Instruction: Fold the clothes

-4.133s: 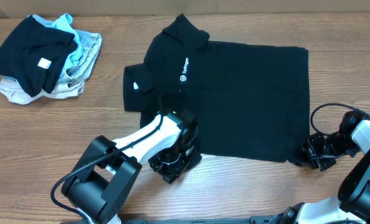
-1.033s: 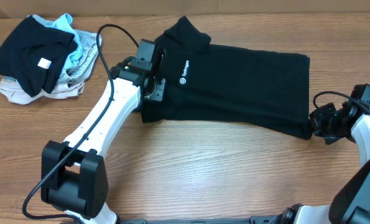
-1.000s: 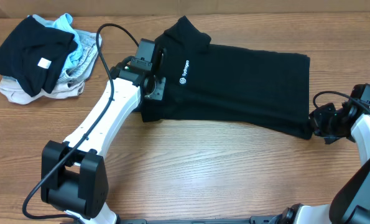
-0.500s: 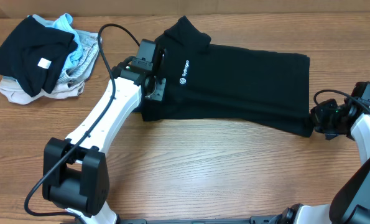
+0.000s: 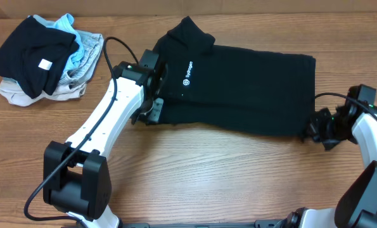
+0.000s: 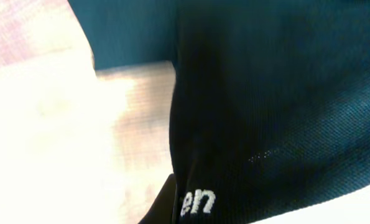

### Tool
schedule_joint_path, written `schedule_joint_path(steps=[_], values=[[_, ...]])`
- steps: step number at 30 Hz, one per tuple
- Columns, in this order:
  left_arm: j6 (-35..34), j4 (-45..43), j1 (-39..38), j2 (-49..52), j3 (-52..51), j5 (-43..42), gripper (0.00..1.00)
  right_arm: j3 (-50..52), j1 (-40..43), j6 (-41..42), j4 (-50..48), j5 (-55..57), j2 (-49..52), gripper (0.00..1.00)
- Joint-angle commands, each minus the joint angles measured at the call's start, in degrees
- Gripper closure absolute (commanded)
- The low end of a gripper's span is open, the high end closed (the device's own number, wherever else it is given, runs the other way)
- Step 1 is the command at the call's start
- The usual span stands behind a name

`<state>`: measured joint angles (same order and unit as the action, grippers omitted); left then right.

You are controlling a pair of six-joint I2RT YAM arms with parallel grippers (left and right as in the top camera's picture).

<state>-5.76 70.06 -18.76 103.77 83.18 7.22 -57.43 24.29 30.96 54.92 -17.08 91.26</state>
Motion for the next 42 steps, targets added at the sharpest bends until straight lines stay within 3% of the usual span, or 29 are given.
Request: schedule_joint_path(steps=[1, 8, 17, 30, 42], values=[[0.17, 6.27, -0.33, 0.35, 1.79, -4.66, 0.96, -3.04, 2.19, -0.96, 5.35, 5.16, -3.08, 0.96], [0.22, 16.0, -0.44, 0.35, 1.7, -7.43, 0.96, -3.45, 5.75, -0.98, 11.69, 12.35, -3.72, 0.96], [0.22, 20.35, -0.44, 0.35, 1.68, -9.75, 0.96, -3.45, 5.05, -6.54, 7.5, 5.62, -3.72, 0.96], [0.5, -1.31, -0.39, 0.37, 1.68, -1.16, 0.96, -3.19, 4.76, -6.62, -6.27, -0.61, -3.21, 0.95], [0.63, -5.16, -0.39, 0.37, 0.2, 1.4, 0.96, -2.43, -1.46, -6.56, -15.52, 0.13, 0.63, 0.92]])
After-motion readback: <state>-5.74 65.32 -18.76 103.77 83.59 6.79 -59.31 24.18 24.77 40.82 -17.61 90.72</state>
